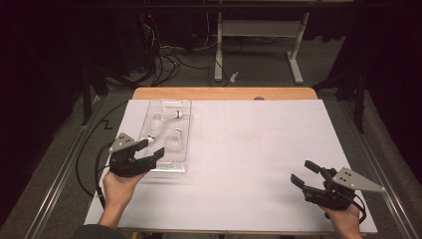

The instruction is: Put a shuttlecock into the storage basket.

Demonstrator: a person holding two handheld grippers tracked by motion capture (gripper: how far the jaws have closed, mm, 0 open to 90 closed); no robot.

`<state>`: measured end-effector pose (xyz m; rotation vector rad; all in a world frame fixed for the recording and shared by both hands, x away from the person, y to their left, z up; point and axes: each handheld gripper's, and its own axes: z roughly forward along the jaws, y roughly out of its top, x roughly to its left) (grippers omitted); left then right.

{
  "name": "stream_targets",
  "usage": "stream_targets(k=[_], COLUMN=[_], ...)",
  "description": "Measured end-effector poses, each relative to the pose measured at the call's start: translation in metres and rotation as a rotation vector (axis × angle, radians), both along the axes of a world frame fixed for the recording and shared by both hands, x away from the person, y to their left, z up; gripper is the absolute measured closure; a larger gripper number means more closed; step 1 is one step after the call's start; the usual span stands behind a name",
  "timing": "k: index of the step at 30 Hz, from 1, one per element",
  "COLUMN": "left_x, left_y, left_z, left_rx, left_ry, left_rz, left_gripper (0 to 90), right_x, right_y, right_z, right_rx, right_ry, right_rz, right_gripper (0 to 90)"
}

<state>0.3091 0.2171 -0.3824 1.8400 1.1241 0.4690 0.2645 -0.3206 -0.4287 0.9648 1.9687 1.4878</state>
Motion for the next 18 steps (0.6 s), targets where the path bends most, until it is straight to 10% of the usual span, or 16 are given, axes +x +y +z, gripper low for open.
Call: stream_targets(k=[18], left_x=[-0.011], left_y=[0.006], left_z=[-0.004], left_rx=[-0.012], left_ry=[-0.017], left_rz=[0.001], left_gripper=[33.0], right_x=[0.0], right_y=[0.0], right_z=[0.0], right_rx=[-0.001], right_ry=[0.0], right_rz=[-0.001], right_gripper=[30.1])
